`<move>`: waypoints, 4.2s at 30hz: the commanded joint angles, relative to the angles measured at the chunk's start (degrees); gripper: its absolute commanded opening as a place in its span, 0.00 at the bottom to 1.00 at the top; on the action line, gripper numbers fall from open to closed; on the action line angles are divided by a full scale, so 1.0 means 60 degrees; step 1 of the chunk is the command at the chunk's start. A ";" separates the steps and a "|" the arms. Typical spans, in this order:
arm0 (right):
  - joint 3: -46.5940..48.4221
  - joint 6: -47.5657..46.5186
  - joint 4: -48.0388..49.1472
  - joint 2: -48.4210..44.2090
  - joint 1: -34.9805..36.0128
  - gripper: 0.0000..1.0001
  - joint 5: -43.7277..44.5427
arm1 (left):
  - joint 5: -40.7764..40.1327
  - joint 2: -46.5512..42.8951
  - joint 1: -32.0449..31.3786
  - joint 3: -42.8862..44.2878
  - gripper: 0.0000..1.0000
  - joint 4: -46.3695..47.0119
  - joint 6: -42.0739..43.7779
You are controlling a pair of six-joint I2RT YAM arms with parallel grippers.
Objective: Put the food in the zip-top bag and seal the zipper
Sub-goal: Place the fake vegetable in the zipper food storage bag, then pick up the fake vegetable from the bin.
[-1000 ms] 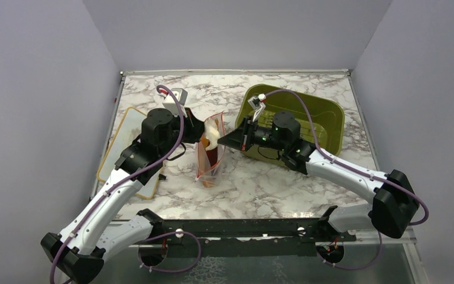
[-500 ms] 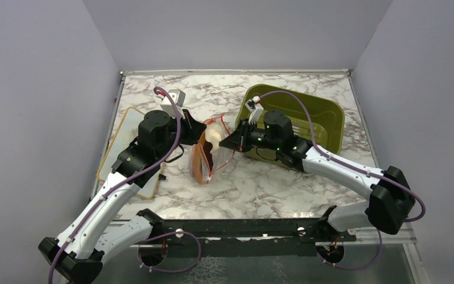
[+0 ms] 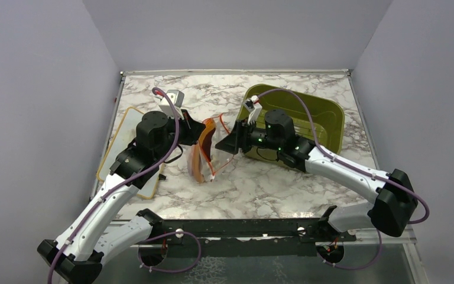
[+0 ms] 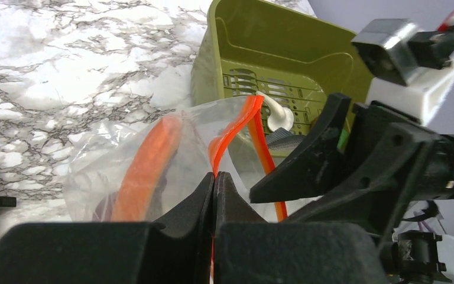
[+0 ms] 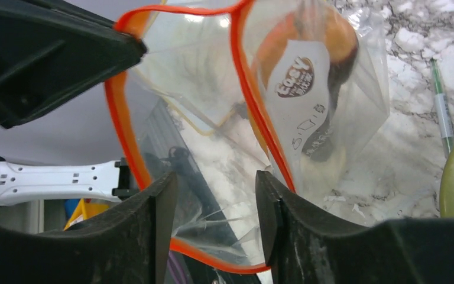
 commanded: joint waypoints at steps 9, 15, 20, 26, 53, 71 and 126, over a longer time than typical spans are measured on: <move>0.1517 -0.2701 -0.1728 -0.0636 0.0058 0.62 0.0194 | -0.0599 -0.0311 -0.0027 -0.0471 0.00 0.0478 0.0889; 0.2981 -0.4157 -0.3773 -0.0195 0.0004 0.62 0.1569 | -0.0867 -0.0446 -0.0027 -0.0772 0.00 0.0398 0.2257; 0.3305 -0.4916 -0.4459 -0.0208 -0.0351 0.59 0.2594 | -0.0492 -0.0691 -0.0027 -0.0924 0.00 0.0467 0.2396; 0.3242 -0.5622 -0.4908 -0.0005 -0.1302 0.58 0.2926 | 0.0214 -0.1078 -0.0027 -0.1767 0.00 0.1256 0.3073; 0.1731 -0.5493 -0.4254 0.1318 -0.3799 0.54 0.5704 | -0.1322 -0.0955 -0.0027 -0.3050 0.00 0.1146 -0.0533; 0.1212 -0.6974 -0.3342 0.2746 -0.4002 0.52 0.4295 | -0.1939 -0.0165 -0.0027 -0.1849 0.00 -0.1008 -0.1280; 0.3999 -0.4997 -0.6652 0.3349 -0.4425 0.09 0.5447 | -0.2388 0.0868 -0.0027 -0.0038 0.00 -0.2141 -0.0386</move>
